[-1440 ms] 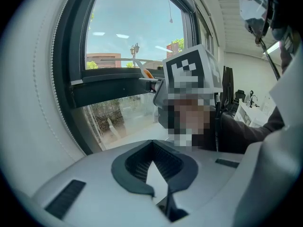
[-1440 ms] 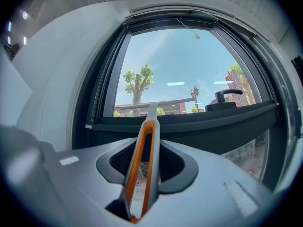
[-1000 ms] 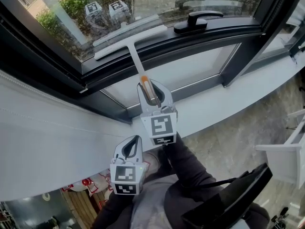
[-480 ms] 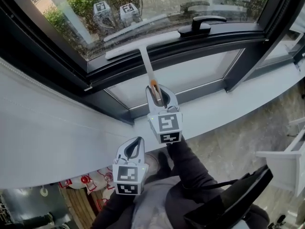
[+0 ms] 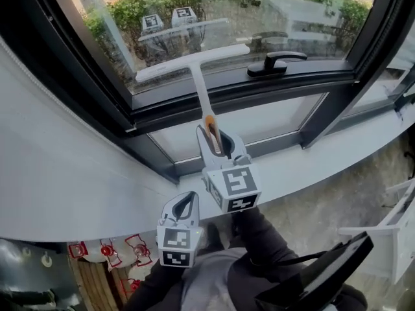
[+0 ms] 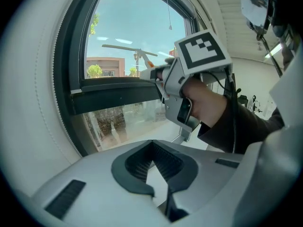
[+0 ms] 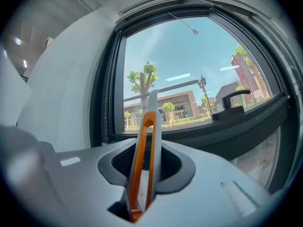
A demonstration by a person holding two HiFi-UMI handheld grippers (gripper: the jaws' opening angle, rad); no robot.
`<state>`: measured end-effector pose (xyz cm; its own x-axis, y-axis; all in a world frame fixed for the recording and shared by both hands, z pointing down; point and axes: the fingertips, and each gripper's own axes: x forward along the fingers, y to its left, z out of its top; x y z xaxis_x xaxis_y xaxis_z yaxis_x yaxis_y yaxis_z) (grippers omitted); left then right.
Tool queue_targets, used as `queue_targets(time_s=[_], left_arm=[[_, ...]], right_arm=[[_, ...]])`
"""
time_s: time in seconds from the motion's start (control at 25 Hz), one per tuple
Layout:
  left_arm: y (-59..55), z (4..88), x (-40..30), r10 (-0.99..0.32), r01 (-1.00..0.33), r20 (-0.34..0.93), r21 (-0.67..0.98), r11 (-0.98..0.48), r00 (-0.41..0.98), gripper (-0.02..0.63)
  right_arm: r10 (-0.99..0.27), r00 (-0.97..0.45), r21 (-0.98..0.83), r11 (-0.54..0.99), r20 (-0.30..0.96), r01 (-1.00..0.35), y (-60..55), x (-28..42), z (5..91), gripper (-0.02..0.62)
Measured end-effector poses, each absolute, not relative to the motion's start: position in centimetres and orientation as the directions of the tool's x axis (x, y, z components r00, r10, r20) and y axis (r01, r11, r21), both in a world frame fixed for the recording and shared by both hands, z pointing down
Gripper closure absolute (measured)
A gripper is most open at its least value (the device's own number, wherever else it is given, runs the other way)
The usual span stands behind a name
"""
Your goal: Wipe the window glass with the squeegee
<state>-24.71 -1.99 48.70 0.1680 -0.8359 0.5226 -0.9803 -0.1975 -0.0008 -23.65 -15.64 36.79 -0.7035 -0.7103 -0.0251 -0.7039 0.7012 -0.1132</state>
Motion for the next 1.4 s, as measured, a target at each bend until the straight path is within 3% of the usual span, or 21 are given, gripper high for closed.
queue_targets(time_s=[0.64,1.4], left_arm=[[-2.7,44.5,-26.4,-0.879,-0.982,0.442,0.030,-0.185,0.179,0.606],[-3.6,43.5,-27.4,-0.894,-0.985,0.416,0.050,-0.162,0.168,0.606]], right_arm=[[-0.583,-0.763,-0.083,0.806,-0.279,-0.586,-16.4,-28.3,13.6,0.512],[-0.562,-0.785,-0.031,0.818,-0.260,-0.575,-18.3,-31.2,10.2,0.522]])
